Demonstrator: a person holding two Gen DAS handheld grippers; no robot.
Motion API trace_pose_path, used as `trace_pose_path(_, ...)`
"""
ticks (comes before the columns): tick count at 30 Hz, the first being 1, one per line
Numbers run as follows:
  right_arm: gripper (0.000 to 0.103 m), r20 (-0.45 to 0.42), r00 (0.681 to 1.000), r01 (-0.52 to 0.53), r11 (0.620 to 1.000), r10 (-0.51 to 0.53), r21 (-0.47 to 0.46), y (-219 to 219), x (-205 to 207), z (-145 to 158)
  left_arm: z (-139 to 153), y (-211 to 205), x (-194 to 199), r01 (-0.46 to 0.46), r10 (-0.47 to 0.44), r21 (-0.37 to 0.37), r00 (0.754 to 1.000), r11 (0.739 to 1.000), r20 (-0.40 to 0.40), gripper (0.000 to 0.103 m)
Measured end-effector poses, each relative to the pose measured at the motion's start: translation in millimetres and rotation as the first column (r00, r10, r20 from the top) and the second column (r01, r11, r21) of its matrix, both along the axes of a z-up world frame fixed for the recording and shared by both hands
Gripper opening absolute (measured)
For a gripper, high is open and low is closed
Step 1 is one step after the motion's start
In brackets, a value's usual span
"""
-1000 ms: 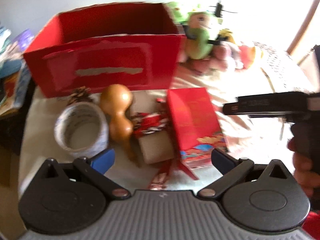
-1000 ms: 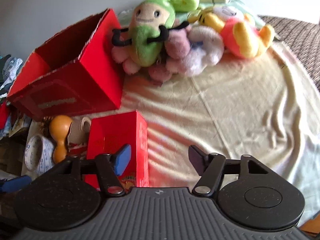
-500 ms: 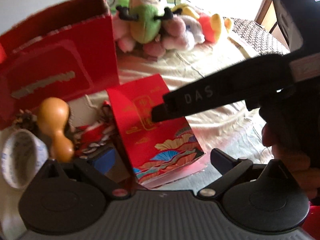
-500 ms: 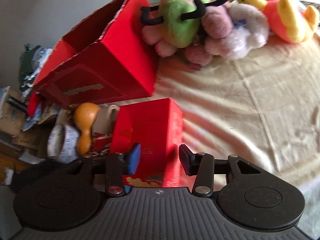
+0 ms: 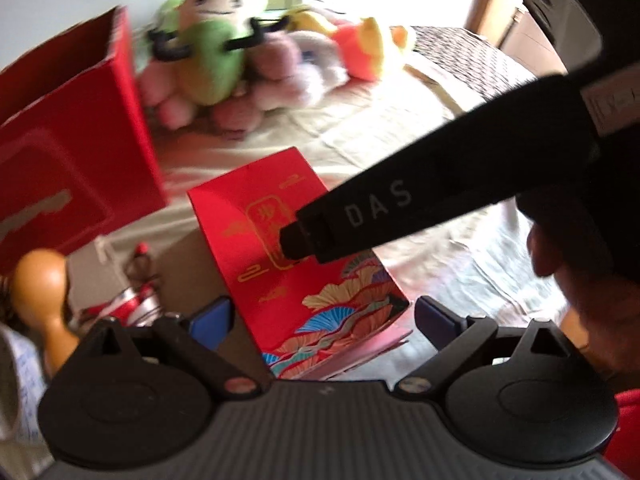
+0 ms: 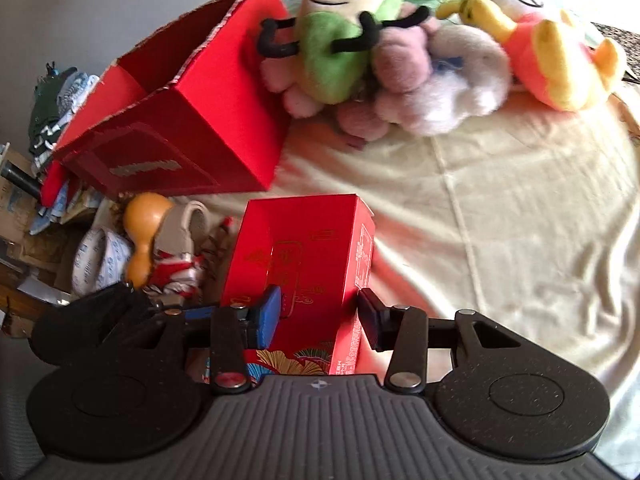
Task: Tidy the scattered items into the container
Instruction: 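Carry the red gift box with the right gripper into the red box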
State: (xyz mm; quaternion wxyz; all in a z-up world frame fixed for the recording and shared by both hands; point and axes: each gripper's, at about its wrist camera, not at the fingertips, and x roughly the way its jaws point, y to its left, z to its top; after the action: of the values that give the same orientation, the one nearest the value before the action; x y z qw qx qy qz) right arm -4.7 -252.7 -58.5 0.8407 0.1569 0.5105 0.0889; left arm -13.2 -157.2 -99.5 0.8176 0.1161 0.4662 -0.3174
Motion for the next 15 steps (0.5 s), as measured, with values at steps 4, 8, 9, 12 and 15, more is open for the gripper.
trace_pose_path(4, 0.06, -0.001, 0.999, 0.037, 0.999, -0.037, 0.025, -4, -3, -7, -4, -3, 4, 0.01, -0.01, 0.006, 1.0, 1.0, -0.009, 0.097)
trace_pose_path(8, 0.06, 0.034, 0.999, 0.037, 0.999, -0.037, -0.007, 3, -6, -5, -2, -4, 7, 0.01, -0.01, 0.0, 1.0, 1.0, -0.016, 0.097)
trace_pose_path(9, 0.058, 0.038, 0.998, 0.042, 0.999, -0.042, -0.007, 2, -7, -4, 0, -4, 7, 0.012, -0.012, -0.004, 1.0, 1.0, -0.017, 0.096)
trace_pose_path(12, 0.053, 0.069, 0.996, 0.063, 0.998, -0.064, 0.009, -9, -12, 9, 17, -7, 4, 0.022, -0.021, -0.034, 0.999, 0.999, 0.024, 0.096)
trace_pose_path(15, 0.053, 0.121, 0.99, 0.075, 0.997, -0.077, 0.016, -17, -14, 33, 43, -6, 5, 0.018, -0.013, -0.079, 0.998, 0.997, 0.061, 0.096)
